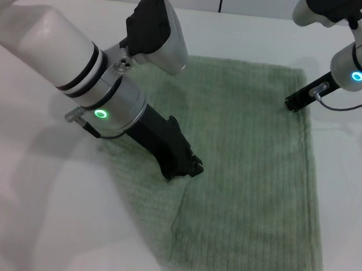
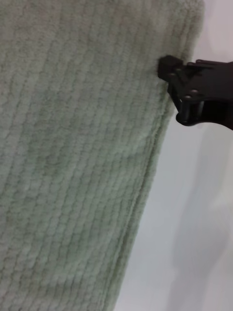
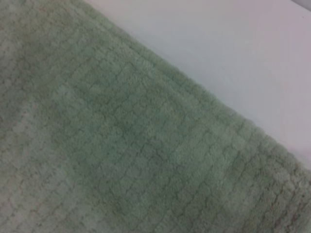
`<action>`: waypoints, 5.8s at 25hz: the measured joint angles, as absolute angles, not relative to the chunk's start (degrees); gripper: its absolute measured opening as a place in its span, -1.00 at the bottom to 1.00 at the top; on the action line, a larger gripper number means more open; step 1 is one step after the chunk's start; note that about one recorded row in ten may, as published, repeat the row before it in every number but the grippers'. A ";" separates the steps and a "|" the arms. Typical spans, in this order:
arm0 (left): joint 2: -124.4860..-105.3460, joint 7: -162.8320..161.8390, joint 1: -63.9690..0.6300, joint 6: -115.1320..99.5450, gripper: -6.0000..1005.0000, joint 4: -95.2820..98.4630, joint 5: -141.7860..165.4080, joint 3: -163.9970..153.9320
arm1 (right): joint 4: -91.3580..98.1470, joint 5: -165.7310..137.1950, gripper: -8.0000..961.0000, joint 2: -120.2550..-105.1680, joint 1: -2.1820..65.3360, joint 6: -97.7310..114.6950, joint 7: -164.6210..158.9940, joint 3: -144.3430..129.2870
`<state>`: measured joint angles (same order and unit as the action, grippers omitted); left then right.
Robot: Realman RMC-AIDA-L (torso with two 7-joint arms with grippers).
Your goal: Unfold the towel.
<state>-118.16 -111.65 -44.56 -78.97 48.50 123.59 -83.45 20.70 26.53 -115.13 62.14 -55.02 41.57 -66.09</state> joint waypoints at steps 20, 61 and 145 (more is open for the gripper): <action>-117.76 -111.28 -41.39 -95.43 -0.87 59.66 126.51 -72.59 | 20.46 26.27 -0.99 -115.14 62.04 -54.29 41.61 -66.09; -117.71 -114.51 -41.91 -104.65 -0.83 64.67 135.46 -67.99 | 20.11 26.19 -0.99 -115.23 62.05 -53.70 41.66 -66.09; -118.79 -32.40 -37.98 -62.10 -0.66 6.56 33.04 -42.08 | 29.16 49.48 -0.99 -119.83 30.28 60.96 18.59 -111.24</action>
